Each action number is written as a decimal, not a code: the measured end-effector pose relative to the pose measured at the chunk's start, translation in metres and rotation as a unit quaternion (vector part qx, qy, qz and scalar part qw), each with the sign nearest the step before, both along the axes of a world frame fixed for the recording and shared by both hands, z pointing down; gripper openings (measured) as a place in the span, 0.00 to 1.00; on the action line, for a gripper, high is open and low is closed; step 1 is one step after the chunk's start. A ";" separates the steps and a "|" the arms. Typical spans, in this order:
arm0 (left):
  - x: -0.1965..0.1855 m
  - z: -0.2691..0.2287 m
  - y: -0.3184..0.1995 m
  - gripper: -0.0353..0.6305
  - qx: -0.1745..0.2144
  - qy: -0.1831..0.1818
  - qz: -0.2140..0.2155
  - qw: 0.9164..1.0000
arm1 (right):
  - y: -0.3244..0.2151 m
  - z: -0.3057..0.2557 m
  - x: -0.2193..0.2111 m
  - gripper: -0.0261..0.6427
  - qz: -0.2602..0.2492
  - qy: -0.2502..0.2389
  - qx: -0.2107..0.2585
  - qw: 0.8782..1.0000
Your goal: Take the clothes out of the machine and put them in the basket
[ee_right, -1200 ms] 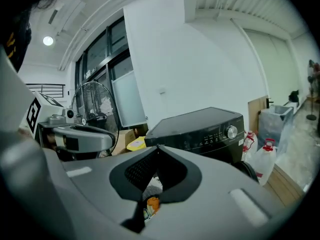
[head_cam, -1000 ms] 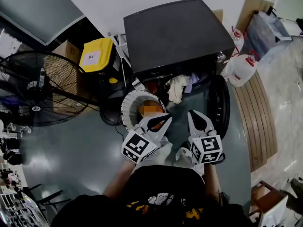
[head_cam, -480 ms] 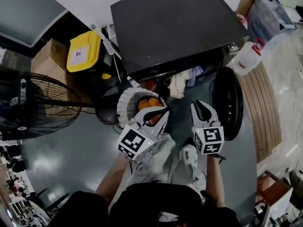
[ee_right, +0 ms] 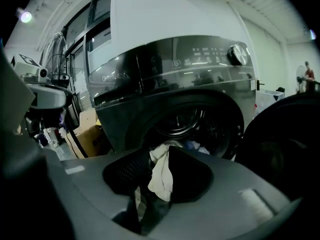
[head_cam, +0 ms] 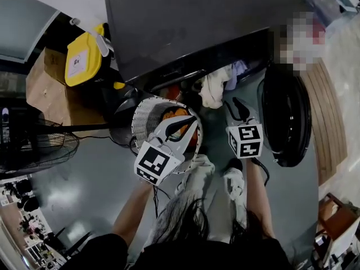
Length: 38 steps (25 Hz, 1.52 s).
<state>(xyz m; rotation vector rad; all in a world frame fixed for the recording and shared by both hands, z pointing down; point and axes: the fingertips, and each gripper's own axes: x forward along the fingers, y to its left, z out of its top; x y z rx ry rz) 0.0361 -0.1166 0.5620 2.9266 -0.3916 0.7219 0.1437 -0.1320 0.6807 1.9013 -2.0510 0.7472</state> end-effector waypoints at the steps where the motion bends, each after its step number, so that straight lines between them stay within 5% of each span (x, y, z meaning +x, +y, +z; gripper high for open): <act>1: 0.001 0.009 -0.001 0.05 0.001 -0.001 -0.003 1.000 | -0.004 0.013 0.001 0.24 -0.002 0.000 -0.003 1.000; 11: 0.015 0.082 -0.008 0.05 0.008 -0.036 0.032 0.999 | -0.048 0.135 0.006 0.29 -0.023 0.014 -0.047 0.999; 16: 0.009 0.102 -0.023 0.05 -0.002 -0.035 0.011 0.999 | -0.080 0.174 0.007 0.33 -0.014 0.014 -0.068 0.997; 25: -0.028 0.125 -0.035 0.05 0.000 -0.061 0.010 0.998 | -0.122 0.206 0.006 0.53 -0.075 0.136 -0.111 0.982; 29: -0.037 0.134 -0.038 0.05 -0.002 -0.066 0.006 0.998 | -0.127 0.223 0.011 0.39 -0.084 0.165 -0.135 0.973; 33: -0.038 0.133 -0.038 0.05 -0.006 -0.064 0.005 0.998 | -0.119 0.218 0.010 0.12 -0.085 0.159 -0.136 0.974; 38: -0.028 0.117 -0.032 0.05 -0.009 -0.063 0.024 0.998 | -0.100 0.178 0.014 0.08 -0.042 0.114 -0.107 0.987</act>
